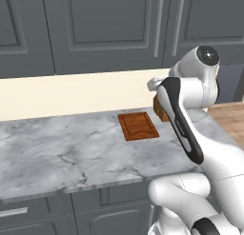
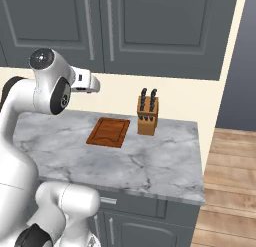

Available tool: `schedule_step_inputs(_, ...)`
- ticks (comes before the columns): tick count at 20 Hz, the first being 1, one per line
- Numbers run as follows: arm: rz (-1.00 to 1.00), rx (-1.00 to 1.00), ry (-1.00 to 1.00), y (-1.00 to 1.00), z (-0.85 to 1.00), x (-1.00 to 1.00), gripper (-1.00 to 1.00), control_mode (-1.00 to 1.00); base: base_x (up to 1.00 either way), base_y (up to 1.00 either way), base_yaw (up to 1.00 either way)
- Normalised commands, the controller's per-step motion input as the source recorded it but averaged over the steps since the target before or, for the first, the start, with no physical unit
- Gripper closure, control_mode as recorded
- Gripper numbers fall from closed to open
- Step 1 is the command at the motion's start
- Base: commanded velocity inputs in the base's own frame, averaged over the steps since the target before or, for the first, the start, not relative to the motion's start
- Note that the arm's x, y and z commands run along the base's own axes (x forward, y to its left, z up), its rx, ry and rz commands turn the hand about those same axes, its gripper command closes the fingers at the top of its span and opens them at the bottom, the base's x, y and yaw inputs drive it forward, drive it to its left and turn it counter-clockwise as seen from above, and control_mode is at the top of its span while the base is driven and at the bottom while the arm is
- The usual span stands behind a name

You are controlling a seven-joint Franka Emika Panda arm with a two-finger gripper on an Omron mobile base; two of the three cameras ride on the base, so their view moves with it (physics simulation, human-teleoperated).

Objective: Pick the sponge and spray from the cabinet and place them on the counter.

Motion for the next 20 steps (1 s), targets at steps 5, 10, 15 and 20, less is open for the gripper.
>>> schedule_step_inputs(5, 0.0, 0.01, -0.31, 0.0, 0.41, 0.0, -1.0, -1.0, 0.0, 0.0, 0.0)
schedule_step_inputs(10, 0.0, 0.01, -0.31, 0.0, 0.37, 0.0, -1.0, -1.0, 0.0, 0.0, 0.0)
schedule_step_inputs(15, 0.0, 0.0, -0.3, 0.0, 0.33, 0.0, -1.0, -1.0, 0.0, 0.0, 0.0)
schedule_step_inputs(20, 0.0, 0.03, -0.27, 0.0, 0.24, 0.0, -1.0, -1.0, 0.0, 0.0, 0.0)
